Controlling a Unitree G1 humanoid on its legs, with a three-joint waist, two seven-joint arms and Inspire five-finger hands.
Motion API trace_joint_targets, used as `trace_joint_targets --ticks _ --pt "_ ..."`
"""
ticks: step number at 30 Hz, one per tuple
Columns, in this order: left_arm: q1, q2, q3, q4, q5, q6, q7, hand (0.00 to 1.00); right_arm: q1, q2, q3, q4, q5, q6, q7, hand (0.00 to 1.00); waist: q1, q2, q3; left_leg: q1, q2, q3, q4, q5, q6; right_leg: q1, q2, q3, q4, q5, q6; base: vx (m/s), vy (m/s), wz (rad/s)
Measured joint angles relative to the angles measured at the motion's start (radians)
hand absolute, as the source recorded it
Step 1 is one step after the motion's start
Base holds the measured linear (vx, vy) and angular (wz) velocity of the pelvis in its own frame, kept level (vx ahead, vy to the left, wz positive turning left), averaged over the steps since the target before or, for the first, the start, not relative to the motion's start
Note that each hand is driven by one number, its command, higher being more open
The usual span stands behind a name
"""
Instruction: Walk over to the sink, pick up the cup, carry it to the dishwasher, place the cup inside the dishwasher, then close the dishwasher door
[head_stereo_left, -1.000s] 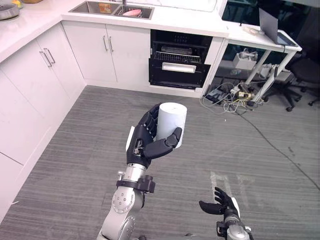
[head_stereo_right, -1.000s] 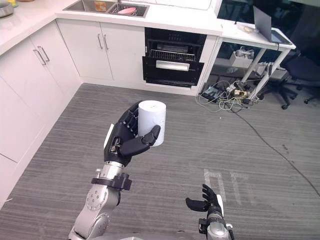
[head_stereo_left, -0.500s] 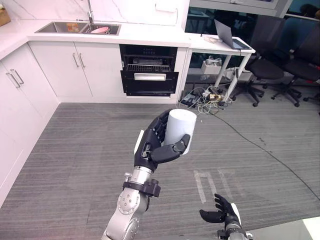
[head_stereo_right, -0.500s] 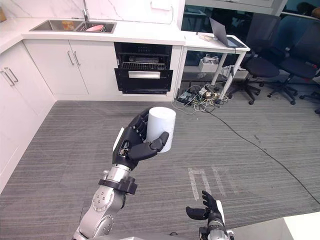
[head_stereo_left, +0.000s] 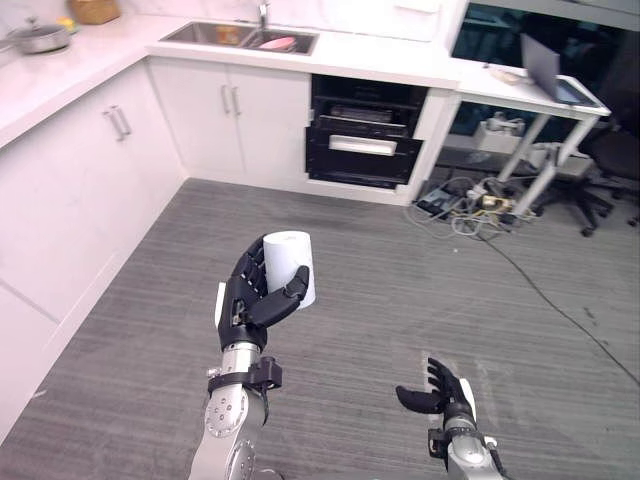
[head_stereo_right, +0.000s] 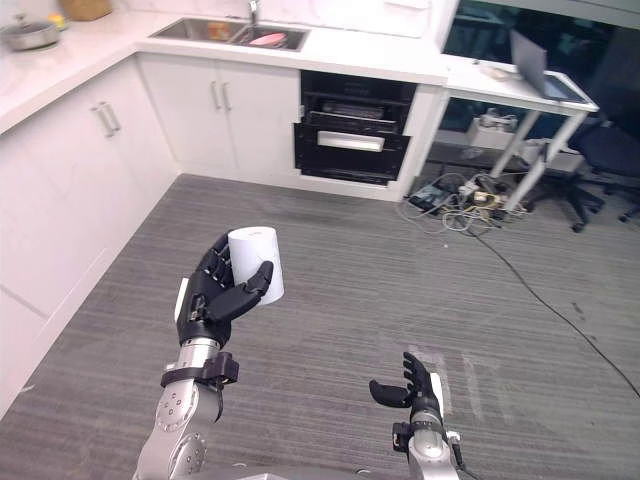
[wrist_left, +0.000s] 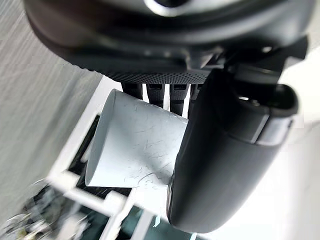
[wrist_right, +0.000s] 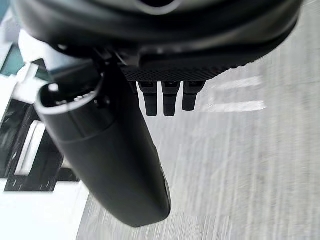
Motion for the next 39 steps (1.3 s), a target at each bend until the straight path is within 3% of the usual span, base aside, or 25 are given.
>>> trace_joint_targets --ticks 2,3,6,9,11,12,13,14,15,16,17,18,19,20,23,25,27,28,29,30,31,33,36,37,39 --pt "0.014 0.001 0.007 -0.010 0.000 0.000 0.004 0.30 -0.006 0.006 0.003 -0.002 -0.001 0.000 0.000 0.90 -0.002 0.000 0.017 0.032 -0.031 -0.016 -0.001 -0.021 0.024 -0.080 -0.045 0.074 0.205 0.030 -0.058 0.18 0.223 0.34" --pt "0.015 0.007 -0.002 -0.011 0.000 0.000 0.005 0.30 0.006 0.015 0.003 0.000 -0.002 0.001 0.002 0.90 -0.016 0.016 0.044 0.075 -0.044 -0.058 -0.004 -0.032 0.046 -0.147 -0.022 0.182 0.358 0.014 -0.052 0.22 0.184 0.55" --pt "0.014 0.018 -0.017 -0.010 0.000 -0.005 0.006 0.30 0.023 0.029 0.009 -0.001 -0.003 0.001 0.006 0.90 -0.020 0.013 0.049 0.128 -0.058 -0.109 -0.048 -0.039 0.045 -0.213 0.090 0.213 0.331 -0.063 -0.046 0.26 0.083 0.65" --pt "-0.009 0.038 -0.052 0.005 0.001 -0.005 0.005 0.30 0.023 0.024 0.000 -0.003 -0.003 0.001 0.006 0.90 -0.052 0.035 0.062 0.201 -0.074 -0.189 -0.125 -0.038 0.049 -0.283 0.214 0.223 0.125 -0.048 -0.041 0.45 0.024 0.86" --pt "-0.047 0.036 -0.088 0.031 0.001 -0.007 0.004 0.30 0.027 0.011 0.000 -0.018 -0.003 0.002 0.006 0.90 -0.067 0.037 0.065 0.276 -0.094 -0.258 -0.184 -0.044 0.036 -0.315 0.279 0.240 -0.142 0.125 -0.055 0.55 -0.043 1.06" --pt "-0.051 0.037 -0.097 0.037 0.001 -0.007 0.003 0.30 0.030 0.007 0.001 -0.024 -0.003 0.002 0.006 0.90 -0.067 0.036 0.063 0.294 -0.102 -0.269 -0.188 -0.049 0.027 -0.314 0.279 0.243 -0.167 0.197 -0.063 0.59 -0.082 0.98" --pt "-0.054 0.029 -0.119 0.054 0.002 -0.010 0.000 0.30 0.033 -0.011 0.000 -0.036 -0.003 0.002 0.005 0.90 -0.079 0.064 0.060 0.326 -0.093 -0.289 -0.182 -0.065 -0.001 -0.302 0.282 0.252 -0.142 0.298 -0.099 0.60 -0.074 0.64" --pt "-0.055 0.017 -0.133 0.063 0.002 -0.008 -0.001 0.30 0.013 -0.030 0.000 -0.043 -0.003 0.006 0.006 0.90 -0.063 0.117 0.046 0.313 -0.057 -0.287 -0.146 -0.055 -0.030 -0.293 0.300 0.228 -0.135 0.273 -0.123 0.61 -0.072 0.52" --pt "-0.062 0.015 -0.136 0.066 0.002 -0.008 -0.001 0.30 0.005 -0.031 0.000 -0.045 -0.003 0.006 0.007 0.90 -0.061 0.126 0.045 0.300 -0.051 -0.277 -0.111 -0.041 -0.056 -0.283 0.298 0.217 -0.132 0.254 -0.123 0.59 -0.087 0.41" --pt "-0.088 0.000 -0.142 0.094 0.002 -0.006 -0.001 0.30 -0.002 -0.035 0.000 -0.059 -0.002 0.006 0.007 0.90 -0.070 0.140 0.052 0.260 -0.025 -0.235 0.036 -0.004 -0.119 -0.225 0.297 0.177 -0.151 0.228 -0.128 0.67 -0.176 0.60" --pt "-0.093 -0.023 -0.142 0.107 0.001 0.004 -0.001 0.30 0.019 -0.033 0.006 -0.101 -0.001 0.009 0.008 0.90 -0.067 0.141 0.056 0.208 0.025 -0.135 0.250 0.090 -0.161 -0.132 0.307 0.155 -0.185 0.198 -0.130 0.66 -0.180 0.49" --pt "-0.085 -0.031 -0.141 0.105 0.002 0.003 -0.002 0.30 0.035 -0.031 0.015 -0.136 0.000 0.008 0.006 0.90 -0.056 0.135 0.060 0.178 0.074 -0.082 0.366 0.155 -0.146 -0.077 0.313 0.162 -0.208 0.183 -0.137 0.54 -0.137 0.19" --pt "-0.074 -0.034 -0.143 0.087 0.002 -0.005 -0.009 0.30 0.066 -0.022 0.028 -0.205 0.001 0.000 -0.001 0.90 -0.047 0.137 0.063 0.116 0.165 0.000 0.578 0.171 -0.097 0.016 0.335 0.164 -0.258 0.154 -0.130 0.50 -0.062 -0.05" --pt "-0.074 -0.030 -0.151 0.074 0.002 -0.009 -0.019 0.30 0.067 -0.019 0.028 -0.230 0.002 -0.006 -0.009 0.90 -0.036 0.137 0.063 0.031 0.226 0.031 0.714 0.116 -0.057 0.086 0.350 0.171 -0.306 0.131 -0.142 0.39 -0.045 -0.03" --pt "-0.076 -0.024 -0.161 0.072 0.002 -0.013 -0.029 0.30 0.037 -0.012 0.028 -0.211 0.010 -0.009 -0.015 0.90 -0.012 0.114 0.063 -0.140 0.250 0.063 0.697 0.015 -0.017 0.160 0.325 0.192 -0.342 0.099 -0.126 0.46 0.022 -0.17" --pt "-0.075 -0.016 -0.161 0.076 0.002 -0.011 -0.029 0.30 0.022 -0.012 0.026 -0.173 0.011 -0.008 -0.015 0.90 -0.005 0.098 0.073 -0.223 0.201 0.047 0.448 -0.008 -0.024 0.205 0.271 0.209 -0.332 0.064 -0.086 0.41 0.114 -0.17" --pt "-0.074 -0.012 -0.161 0.076 0.002 -0.010 -0.028 0.30 0.022 -0.020 0.025 -0.125 0.011 -0.004 -0.016 0.90 -0.003 0.094 0.075 -0.236 0.102 -0.075 0.048 0.111 -0.068 0.255 0.207 0.232 -0.326 0.008 -0.021 0.55 0.251 -0.25" --pt "-0.073 -0.012 -0.161 0.076 0.003 -0.010 -0.028 0.30 0.022 -0.026 0.025 -0.115 0.010 -0.002 -0.016 0.90 -0.002 0.099 0.074 -0.225 0.096 -0.102 -0.040 0.213 -0.070 0.265 0.205 0.246 -0.322 -0.008 -0.002 0.62 0.340 -0.47" --pt "-0.073 0.005 -0.151 0.080 0.003 -0.008 -0.020 0.30 0.016 -0.001 0.036 -0.088 0.012 0.007 -0.017 0.90 -0.004 0.068 0.076 -0.176 0.062 -0.082 -0.055 0.320 -0.016 0.299 0.165 0.292 -0.324 -0.042 0.007 0.50 0.303 -0.35" --pt "-0.073 0.008 -0.148 0.079 0.003 -0.007 -0.019 0.30 0.018 0.004 0.041 -0.089 0.012 0.007 -0.017 0.90 -0.005 0.057 0.076 -0.172 0.053 -0.081 -0.056 0.309 -0.017 0.301 0.158 0.300 -0.325 -0.043 0.005 0.46 0.256 -0.19" --pt "-0.082 0.013 -0.144 0.078 0.003 -0.005 -0.016 0.30 0.021 0.019 0.050 -0.092 0.011 0.006 -0.014 0.90 -0.009 0.036 0.074 -0.194 0.039 -0.078 0.013 0.239 0.016 0.300 0.142 0.329 -0.312 -0.034 0.005 0.43 0.213 -0.05" --pt "-0.079 0.013 -0.144 0.078 0.003 0.000 -0.015 0.30 0.019 0.018 0.049 -0.092 0.010 0.006 -0.014 0.90 -0.002 0.039 0.072 -0.204 0.054 -0.063 0.114 0.156 0.020 0.288 0.138 0.357 -0.244 -0.033 0.014 0.42 0.198 -0.30" --pt "-0.076 0.058 -0.145 0.075 0.010 0.007 -0.010 0.30 -0.001 0.024 0.059 -0.092 0.009 0.006 -0.015 0.90 0.002 0.010 0.081 -0.072 0.033 0.019 0.102 0.056 0.020 0.065 0.071 0.375 0.319 -0.009 0.117 0.41 0.189 -0.65" --pt "-0.074 0.078 -0.147 0.076 0.020 0.013 -0.007 0.30 -0.008 0.024 0.065 -0.092 0.008 0.006 -0.013 0.90 -0.011 0.000 0.082 -0.001 0.012 0.042 0.074 0.030 0.031 -0.024 0.043 0.346 0.522 -0.021 0.093 0.49 0.102 -0.53" --pt "-0.072 0.078 -0.149 0.074 0.021 0.015 -0.002 0.30 -0.014 0.023 0.078 -0.093 0.003 0.006 -0.013 0.90 -0.014 0.010 0.077 0.107 0.001 0.088 -0.005 0.017 0.044 -0.130 0.041 0.267 0.620 -0.063 0.014 0.41 0.066 -0.60"
